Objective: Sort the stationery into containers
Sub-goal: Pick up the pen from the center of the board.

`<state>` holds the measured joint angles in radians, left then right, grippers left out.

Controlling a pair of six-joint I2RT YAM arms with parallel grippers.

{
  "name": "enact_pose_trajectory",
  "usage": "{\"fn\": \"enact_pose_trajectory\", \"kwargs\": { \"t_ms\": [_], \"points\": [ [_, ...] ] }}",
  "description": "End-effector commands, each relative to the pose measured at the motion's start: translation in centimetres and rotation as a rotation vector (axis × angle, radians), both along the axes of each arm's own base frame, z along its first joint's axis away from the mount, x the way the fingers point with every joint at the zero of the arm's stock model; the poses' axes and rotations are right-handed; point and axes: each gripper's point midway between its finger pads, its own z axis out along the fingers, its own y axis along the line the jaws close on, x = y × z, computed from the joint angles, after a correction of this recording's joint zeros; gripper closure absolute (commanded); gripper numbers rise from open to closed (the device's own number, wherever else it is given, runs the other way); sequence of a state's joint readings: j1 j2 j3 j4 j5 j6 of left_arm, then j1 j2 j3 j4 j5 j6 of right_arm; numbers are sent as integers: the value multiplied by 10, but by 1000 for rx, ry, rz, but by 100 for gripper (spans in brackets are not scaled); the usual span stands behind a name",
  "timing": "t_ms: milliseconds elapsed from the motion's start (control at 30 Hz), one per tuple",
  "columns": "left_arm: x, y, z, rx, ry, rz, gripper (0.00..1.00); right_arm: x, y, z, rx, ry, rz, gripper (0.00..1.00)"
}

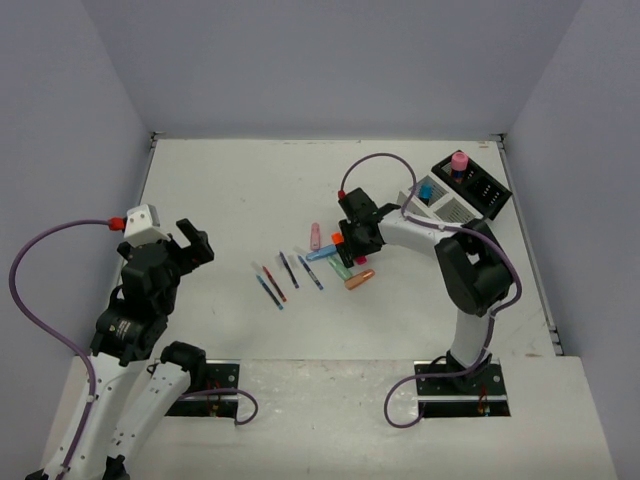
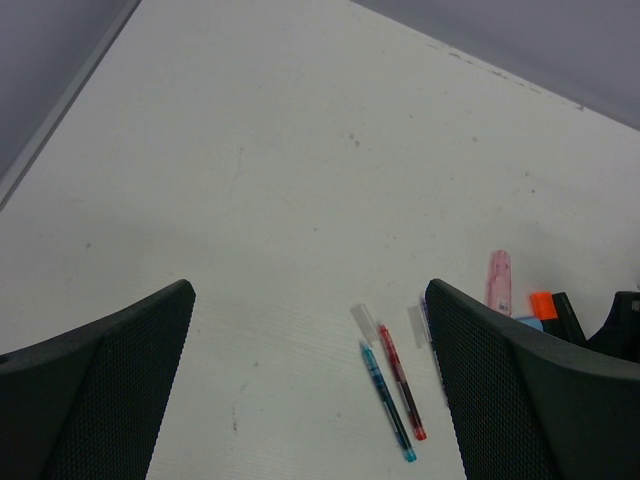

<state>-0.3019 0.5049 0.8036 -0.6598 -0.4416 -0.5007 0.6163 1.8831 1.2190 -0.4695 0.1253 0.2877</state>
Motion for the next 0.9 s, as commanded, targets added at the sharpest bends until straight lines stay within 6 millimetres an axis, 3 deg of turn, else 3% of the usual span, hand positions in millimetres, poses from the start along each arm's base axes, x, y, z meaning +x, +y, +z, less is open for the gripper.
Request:
{"fn": "enact_pose_trajectory", "kwargs": {
  "t_ms": [0,233,433,500,667,767,867],
  "points": [
    [4,-1,4,17,-24,-13,0,13,15,2,18,4,23,62],
    [3,-2,6,14,-31,-16,0,23,14,-9,-23,22,17,62],
    [4,-3,6,14,-32,-22,0,31,7,4,-39,-37,-25,86],
    [4,-3,6,14,-32,-23,0,37,5,27,-21,-105,-47,91],
    [4,-4,5,14,-29,-25,0,49,-12,119,65,-344,-120,99],
    [4,-4,5,15,-29,-26,0,55,-44,157,73,-464,-215,100],
    [4,-4,5,14,-31,-27,0,69,-92,192,105,-588,-352,100]
  ]
}}
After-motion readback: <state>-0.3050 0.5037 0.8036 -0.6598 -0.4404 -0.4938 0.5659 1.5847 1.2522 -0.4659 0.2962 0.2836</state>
